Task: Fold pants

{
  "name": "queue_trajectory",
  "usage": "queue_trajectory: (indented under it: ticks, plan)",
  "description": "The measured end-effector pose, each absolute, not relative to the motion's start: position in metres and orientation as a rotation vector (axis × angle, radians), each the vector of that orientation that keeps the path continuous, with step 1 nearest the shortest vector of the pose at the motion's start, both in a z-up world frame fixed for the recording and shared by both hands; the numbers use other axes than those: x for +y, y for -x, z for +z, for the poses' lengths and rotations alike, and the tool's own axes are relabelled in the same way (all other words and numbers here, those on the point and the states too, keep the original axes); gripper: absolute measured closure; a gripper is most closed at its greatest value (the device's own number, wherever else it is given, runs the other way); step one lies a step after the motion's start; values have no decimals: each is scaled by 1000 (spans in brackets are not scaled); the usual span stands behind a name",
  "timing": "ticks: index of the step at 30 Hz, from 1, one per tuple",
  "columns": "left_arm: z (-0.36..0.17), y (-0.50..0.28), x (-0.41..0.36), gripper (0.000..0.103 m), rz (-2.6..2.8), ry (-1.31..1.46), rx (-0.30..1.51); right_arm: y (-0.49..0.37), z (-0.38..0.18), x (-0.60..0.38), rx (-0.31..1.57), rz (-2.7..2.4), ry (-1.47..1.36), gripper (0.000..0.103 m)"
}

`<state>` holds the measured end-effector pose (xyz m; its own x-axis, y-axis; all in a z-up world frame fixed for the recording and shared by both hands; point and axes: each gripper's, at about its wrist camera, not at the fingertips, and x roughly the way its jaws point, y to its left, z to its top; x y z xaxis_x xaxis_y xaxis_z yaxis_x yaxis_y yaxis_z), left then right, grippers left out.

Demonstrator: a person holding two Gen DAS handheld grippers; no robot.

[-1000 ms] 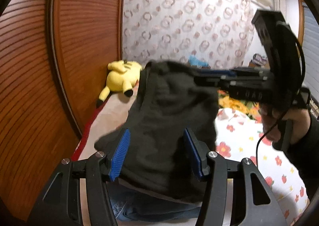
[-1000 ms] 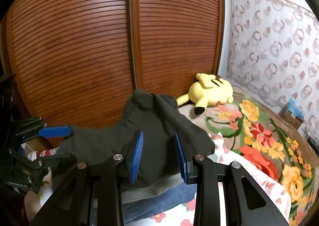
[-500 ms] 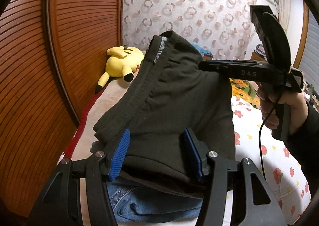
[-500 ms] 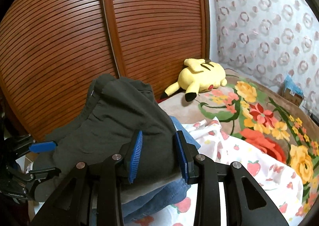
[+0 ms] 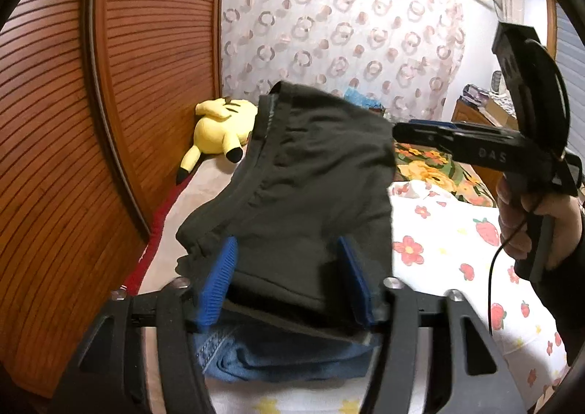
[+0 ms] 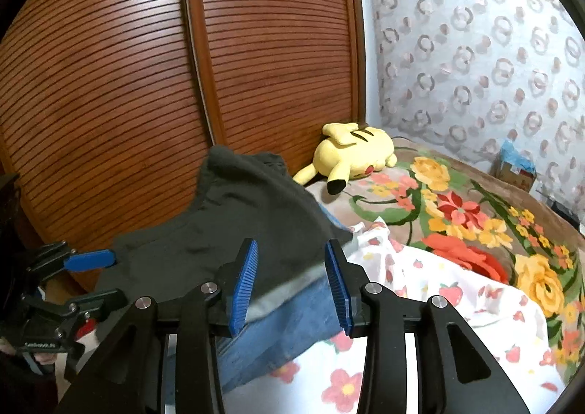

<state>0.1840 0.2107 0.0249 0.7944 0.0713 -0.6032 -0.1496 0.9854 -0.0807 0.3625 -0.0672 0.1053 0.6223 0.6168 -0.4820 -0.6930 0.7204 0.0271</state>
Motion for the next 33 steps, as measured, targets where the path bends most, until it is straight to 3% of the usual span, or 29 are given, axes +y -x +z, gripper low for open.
queue_trajectory:
  ticks: [9, 18, 33]
  plan:
    - [46, -155, 195, 11, 107, 99, 585, -303, 111, -92, 454, 726, 145, 57]
    - [58, -127, 178, 11, 89, 86, 538, -245, 109, -121, 427, 673, 125, 46]
    - [56, -94, 140, 11, 24, 60, 533, -159, 98, -146, 399, 567, 100, 45]
